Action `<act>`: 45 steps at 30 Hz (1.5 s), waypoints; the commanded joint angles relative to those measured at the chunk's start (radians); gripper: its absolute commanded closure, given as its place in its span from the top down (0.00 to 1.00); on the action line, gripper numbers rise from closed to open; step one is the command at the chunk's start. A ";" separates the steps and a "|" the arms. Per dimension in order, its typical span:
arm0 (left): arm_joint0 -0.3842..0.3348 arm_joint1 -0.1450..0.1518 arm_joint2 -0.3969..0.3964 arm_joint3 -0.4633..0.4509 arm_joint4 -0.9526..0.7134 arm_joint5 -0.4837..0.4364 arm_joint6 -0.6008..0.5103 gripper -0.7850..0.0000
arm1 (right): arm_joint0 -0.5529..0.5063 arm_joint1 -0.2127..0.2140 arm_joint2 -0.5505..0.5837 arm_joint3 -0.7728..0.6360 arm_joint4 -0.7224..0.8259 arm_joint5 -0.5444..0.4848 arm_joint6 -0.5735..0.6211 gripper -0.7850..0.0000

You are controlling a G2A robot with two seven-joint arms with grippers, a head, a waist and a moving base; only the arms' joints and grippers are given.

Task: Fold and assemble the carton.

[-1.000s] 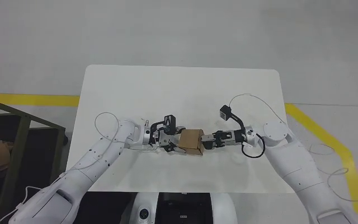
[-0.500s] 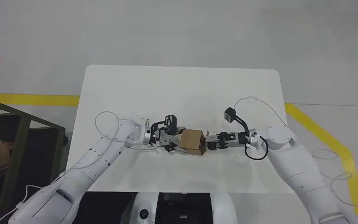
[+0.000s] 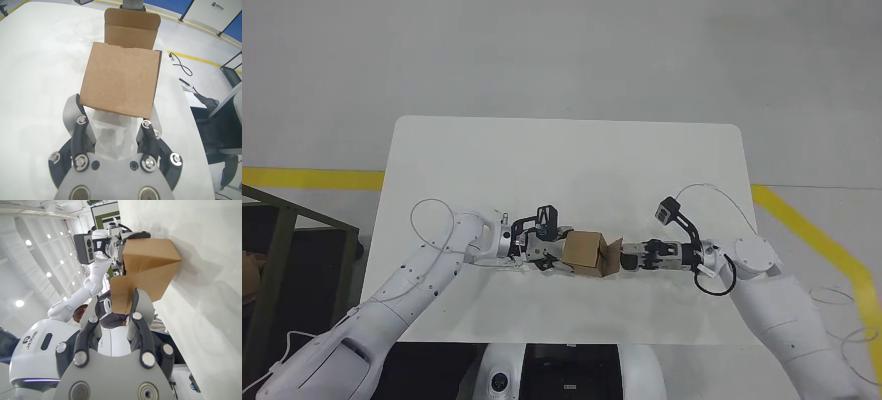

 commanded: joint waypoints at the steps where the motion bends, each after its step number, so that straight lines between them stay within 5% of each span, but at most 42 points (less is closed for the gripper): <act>1: 0.000 0.000 0.000 -0.001 0.000 0.000 -0.002 0.62 | -0.002 0.000 -0.001 0.004 0.007 0.000 0.006 0.36; 5: -0.001 -0.001 0.001 -0.004 -0.002 0.000 -0.004 0.61 | 0.002 -0.004 -0.012 0.012 0.014 0.007 0.011 0.22; 9: -0.001 -0.002 0.002 -0.003 -0.002 0.000 -0.003 0.59 | 0.014 -0.006 -0.022 0.031 -0.006 0.025 0.005 0.20; 45: -0.009 -0.001 0.021 -0.022 -0.001 0.000 -0.011 0.58 | 0.057 0.004 -0.076 -0.068 -0.280 0.199 -0.084 0.24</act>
